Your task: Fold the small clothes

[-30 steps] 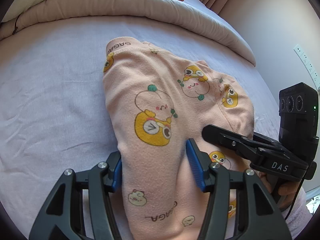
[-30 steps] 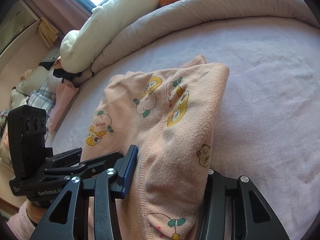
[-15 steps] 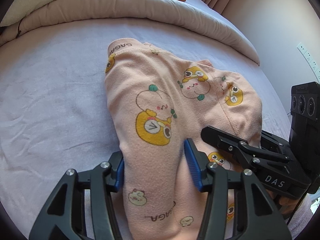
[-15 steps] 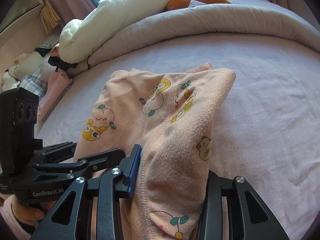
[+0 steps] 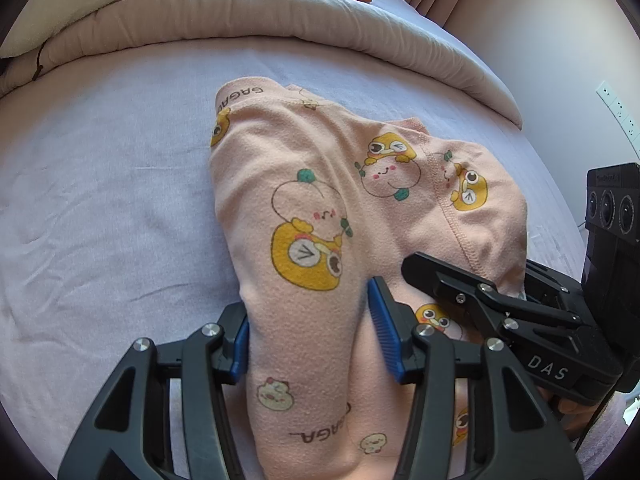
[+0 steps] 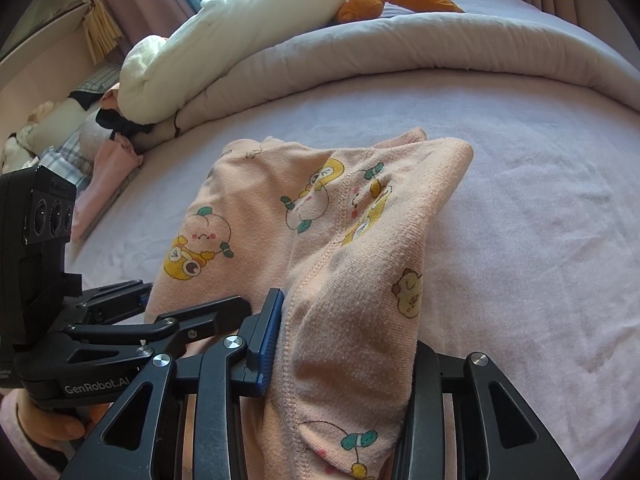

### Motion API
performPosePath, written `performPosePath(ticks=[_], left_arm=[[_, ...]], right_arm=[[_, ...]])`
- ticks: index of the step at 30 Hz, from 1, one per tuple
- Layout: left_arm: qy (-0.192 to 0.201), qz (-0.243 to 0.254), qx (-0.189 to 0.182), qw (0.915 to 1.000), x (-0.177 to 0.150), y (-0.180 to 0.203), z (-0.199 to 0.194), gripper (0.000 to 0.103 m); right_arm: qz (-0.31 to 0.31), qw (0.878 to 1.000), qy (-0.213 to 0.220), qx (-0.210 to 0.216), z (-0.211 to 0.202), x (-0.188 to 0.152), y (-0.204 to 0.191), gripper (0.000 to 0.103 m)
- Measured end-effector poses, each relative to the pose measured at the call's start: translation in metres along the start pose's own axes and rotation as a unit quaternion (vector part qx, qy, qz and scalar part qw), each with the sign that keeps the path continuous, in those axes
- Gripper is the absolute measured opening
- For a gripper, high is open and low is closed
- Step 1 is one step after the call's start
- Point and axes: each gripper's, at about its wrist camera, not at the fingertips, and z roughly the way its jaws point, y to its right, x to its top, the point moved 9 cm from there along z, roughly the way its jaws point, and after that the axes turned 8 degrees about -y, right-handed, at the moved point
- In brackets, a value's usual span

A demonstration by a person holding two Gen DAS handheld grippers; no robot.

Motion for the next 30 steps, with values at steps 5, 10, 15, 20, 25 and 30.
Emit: performPosePath(ticks=[5,10,15,20,25,30], left_arm=[[0.001,-0.001,0.001,1.0,0.0003,-0.0004,-0.0004,0.051],[0.002,0.0,0.002,1.0,-0.0001,0.0,-0.0002,0.051],[0.002,0.0,0.002,1.0,-0.0001,0.0003,-0.0002,0.051],[0.002,0.0,0.003,1.0,0.0,-0.0004,-0.0002,0.051],[0.005,0.001,0.011,0.9999,0.0,-0.0007,-0.0006,0.051],[0.004,0.001,0.014,0.9999,-0.0005,-0.0011,-0.0015,0.05]], right_arm=[[0.0,1.0,0.0,0.0,-0.0004,-0.0008,0.0013,0.038],[0.001,1.0,0.001,0.001,-0.0011,-0.0008,0.0028,0.038],[0.002,1.0,0.001,0.001,-0.0011,-0.0008,0.0021,0.038],[0.001,1.0,0.002,-0.001,-0.0016,-0.0012,0.0028,0.038],[-0.004,1.0,0.005,-0.011,-0.0024,-0.0025,-0.0002,0.037],[-0.008,1.0,0.009,-0.014,-0.0041,-0.0031,-0.0035,0.034]])
